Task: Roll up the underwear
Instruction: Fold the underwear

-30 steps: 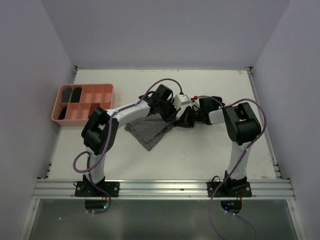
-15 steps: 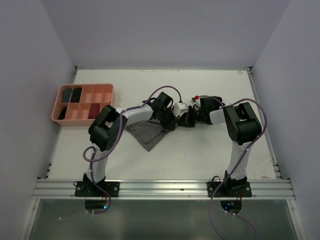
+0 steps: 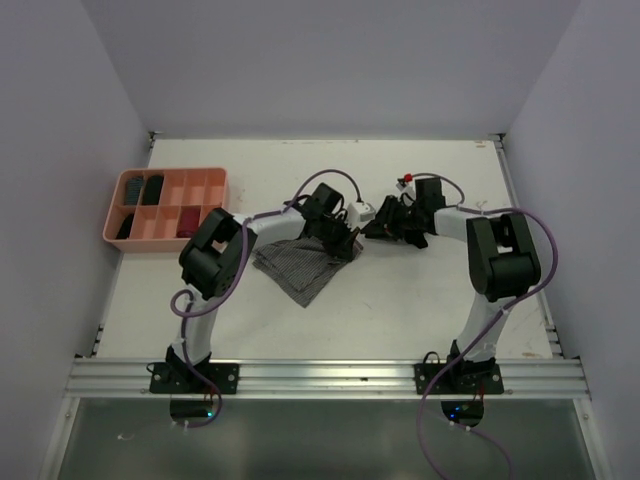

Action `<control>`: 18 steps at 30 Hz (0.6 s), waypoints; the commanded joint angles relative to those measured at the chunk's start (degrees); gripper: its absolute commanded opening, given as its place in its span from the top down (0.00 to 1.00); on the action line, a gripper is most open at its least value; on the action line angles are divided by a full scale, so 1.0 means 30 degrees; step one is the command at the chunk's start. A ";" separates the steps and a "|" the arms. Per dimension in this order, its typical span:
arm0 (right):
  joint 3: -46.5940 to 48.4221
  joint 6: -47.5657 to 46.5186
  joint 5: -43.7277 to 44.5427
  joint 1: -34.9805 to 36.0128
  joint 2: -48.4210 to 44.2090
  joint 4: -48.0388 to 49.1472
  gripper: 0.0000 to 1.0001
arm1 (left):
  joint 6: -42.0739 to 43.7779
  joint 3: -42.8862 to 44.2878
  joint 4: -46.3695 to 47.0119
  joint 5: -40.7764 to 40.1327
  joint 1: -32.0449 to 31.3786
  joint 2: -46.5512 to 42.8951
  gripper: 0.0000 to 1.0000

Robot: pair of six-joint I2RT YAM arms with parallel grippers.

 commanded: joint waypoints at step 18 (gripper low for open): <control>0.2289 -0.3907 0.0340 0.1300 0.0877 -0.5109 0.62 | -0.0269 -0.0474 -0.0648 -0.0261 0.0294 0.0936 0.96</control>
